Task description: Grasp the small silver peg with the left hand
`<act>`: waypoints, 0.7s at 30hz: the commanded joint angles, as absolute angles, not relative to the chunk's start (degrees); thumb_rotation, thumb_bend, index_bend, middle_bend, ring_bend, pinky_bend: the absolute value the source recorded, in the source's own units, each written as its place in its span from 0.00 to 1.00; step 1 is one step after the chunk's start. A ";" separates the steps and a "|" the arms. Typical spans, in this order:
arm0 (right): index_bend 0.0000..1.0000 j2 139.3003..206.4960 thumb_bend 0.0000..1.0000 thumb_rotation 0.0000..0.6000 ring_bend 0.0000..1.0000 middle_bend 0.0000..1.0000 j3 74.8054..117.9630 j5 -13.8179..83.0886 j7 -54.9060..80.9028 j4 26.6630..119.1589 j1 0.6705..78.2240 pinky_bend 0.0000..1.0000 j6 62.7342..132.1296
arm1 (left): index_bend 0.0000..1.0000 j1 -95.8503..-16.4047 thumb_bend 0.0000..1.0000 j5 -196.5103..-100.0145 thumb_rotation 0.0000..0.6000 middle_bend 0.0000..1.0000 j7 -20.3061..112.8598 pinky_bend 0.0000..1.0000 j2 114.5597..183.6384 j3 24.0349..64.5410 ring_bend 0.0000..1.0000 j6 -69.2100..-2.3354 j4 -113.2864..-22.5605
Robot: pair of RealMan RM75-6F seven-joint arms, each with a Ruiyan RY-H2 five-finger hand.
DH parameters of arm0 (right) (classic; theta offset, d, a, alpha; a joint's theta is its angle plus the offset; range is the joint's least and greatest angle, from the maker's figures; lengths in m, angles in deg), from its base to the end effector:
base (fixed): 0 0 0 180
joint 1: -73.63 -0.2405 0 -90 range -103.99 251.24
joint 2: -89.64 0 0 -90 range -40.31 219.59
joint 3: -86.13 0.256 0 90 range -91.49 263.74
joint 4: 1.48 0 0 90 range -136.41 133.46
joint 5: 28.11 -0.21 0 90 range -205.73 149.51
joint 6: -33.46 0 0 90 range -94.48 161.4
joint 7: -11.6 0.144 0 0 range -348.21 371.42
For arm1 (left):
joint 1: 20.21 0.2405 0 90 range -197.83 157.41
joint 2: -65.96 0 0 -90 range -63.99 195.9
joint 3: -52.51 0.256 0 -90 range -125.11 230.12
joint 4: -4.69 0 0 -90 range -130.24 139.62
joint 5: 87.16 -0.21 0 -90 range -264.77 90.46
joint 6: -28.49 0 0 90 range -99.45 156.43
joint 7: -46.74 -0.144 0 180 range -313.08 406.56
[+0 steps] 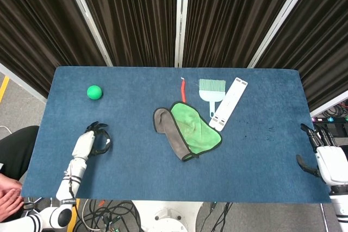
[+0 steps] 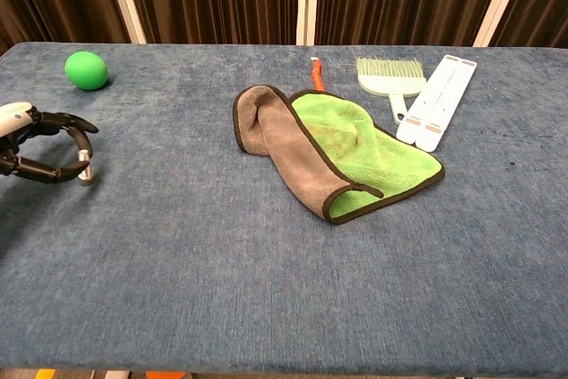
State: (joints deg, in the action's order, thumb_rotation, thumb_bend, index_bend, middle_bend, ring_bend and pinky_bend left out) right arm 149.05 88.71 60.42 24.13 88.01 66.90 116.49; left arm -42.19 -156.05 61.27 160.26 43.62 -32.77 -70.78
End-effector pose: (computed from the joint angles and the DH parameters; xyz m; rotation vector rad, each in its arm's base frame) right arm -0.3174 -0.1915 0.1836 1.4226 -0.9645 0.9891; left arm -0.2672 0.2765 -0.0242 -1.2859 -1.5651 -1.1123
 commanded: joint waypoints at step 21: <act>0.02 148.19 0.27 1.00 0.02 0.16 89.17 60.11 23.62 88.67 66.83 0.04 116.55 | 0.30 -38.22 0.41 -164.25 1.00 0.15 59.27 0.00 152.86 45.65 0.00 -42.20 -76.48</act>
State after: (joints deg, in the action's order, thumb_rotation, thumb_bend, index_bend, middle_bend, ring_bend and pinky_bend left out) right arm 148.25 89.11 60.17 23.60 88.64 66.84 116.53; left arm -39.41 -162.48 61.58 155.84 45.22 -39.33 -74.06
